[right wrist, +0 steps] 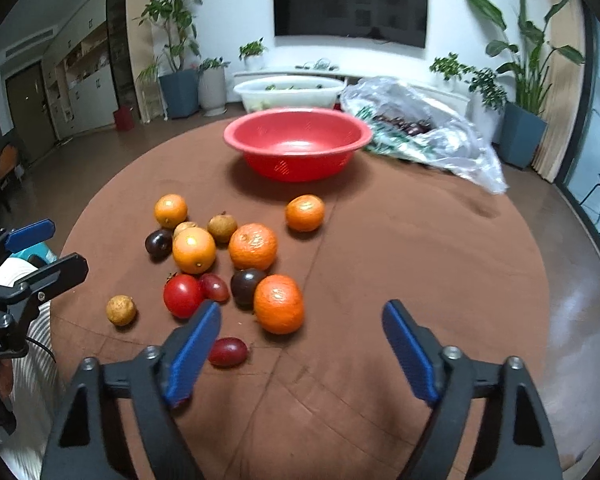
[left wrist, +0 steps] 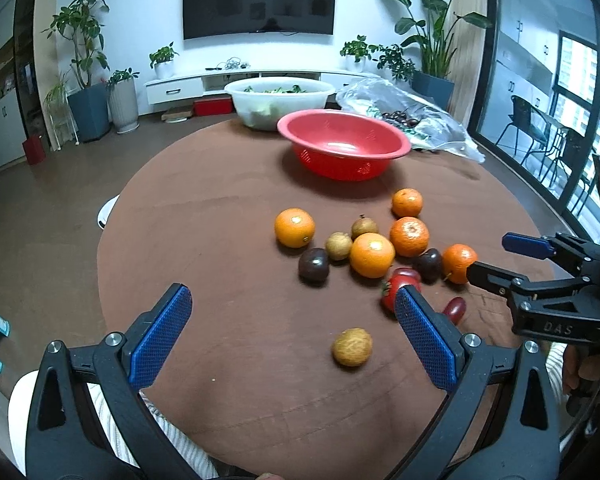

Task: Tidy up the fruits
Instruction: 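Grasp an orange with the right tool while the left tool grasps another orange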

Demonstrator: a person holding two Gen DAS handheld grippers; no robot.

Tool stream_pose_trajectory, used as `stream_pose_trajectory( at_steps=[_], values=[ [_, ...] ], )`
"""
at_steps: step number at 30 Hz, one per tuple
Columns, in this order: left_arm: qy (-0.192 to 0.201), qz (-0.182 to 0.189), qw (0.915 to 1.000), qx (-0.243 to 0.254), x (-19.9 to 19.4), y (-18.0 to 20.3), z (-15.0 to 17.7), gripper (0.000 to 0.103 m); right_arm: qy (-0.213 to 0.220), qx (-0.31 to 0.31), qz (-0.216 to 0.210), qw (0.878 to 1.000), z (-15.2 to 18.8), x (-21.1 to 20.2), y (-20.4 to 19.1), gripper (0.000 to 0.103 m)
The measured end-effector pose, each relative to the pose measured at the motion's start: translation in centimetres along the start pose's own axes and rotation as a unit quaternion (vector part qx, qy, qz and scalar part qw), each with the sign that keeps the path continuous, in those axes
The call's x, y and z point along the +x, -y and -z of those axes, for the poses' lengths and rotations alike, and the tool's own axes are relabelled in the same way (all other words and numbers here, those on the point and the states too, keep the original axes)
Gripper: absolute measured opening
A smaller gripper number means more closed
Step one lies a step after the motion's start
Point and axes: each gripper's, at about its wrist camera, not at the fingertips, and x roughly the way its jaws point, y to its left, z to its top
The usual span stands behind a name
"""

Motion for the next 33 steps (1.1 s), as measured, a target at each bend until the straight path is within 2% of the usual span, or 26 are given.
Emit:
stream_pose_trajectory(
  at_steps=[7,17,23,25,33],
  values=[
    [-0.013,0.0,0.9998,-0.012,1.1,-1.0,0.1,0.103,-0.03,0.002,-0.004,1.0,-0.3,2.3,-0.3,0.058],
    [-0.025,0.0,0.9997,-0.006,2.4,-0.6,0.0,0.103,-0.04,0.008,-0.013,0.999,-0.1,2.8,0.1,0.055],
    [-0.031,0.002,0.9995,-0.006,2.9,-0.5,-0.2,0.103,-0.048,0.014,-0.038,0.998,-0.2,3.4,0.3,0.043],
    [-0.034,0.005,0.9994,-0.007,3.1,-0.5,-0.3,0.103,-0.048,0.019,-0.052,0.997,-0.1,3.4,0.3,0.035],
    [-0.045,0.015,0.9987,-0.022,4.4,-1.3,-1.4,0.103,-0.042,0.036,-0.066,0.996,-0.1,3.1,1.1,0.035]
  ],
)
